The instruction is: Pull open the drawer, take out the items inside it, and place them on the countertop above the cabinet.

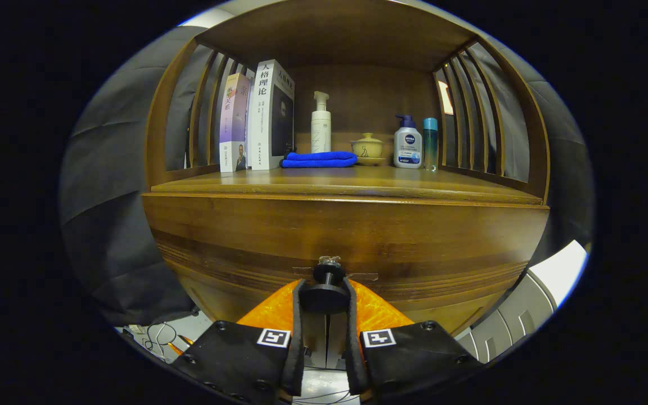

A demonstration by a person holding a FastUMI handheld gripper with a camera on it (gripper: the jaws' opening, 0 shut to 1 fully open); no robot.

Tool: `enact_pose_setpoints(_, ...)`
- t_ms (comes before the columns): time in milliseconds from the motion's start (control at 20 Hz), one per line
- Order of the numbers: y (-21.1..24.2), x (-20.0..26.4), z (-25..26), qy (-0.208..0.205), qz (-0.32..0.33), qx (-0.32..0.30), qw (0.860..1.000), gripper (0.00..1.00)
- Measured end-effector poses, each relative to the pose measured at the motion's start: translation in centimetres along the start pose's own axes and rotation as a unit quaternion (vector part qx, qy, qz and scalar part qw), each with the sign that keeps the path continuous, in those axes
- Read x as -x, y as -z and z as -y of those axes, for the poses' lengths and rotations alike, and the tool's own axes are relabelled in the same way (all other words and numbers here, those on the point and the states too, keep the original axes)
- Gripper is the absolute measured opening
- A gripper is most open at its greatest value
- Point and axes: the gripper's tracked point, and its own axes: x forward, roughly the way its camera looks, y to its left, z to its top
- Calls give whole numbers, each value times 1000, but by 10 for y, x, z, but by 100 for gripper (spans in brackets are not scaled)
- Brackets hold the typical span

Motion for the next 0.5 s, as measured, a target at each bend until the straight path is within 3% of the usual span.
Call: enact_pose_setpoints(500,18,55,-5,-12,9,4,1000,33)
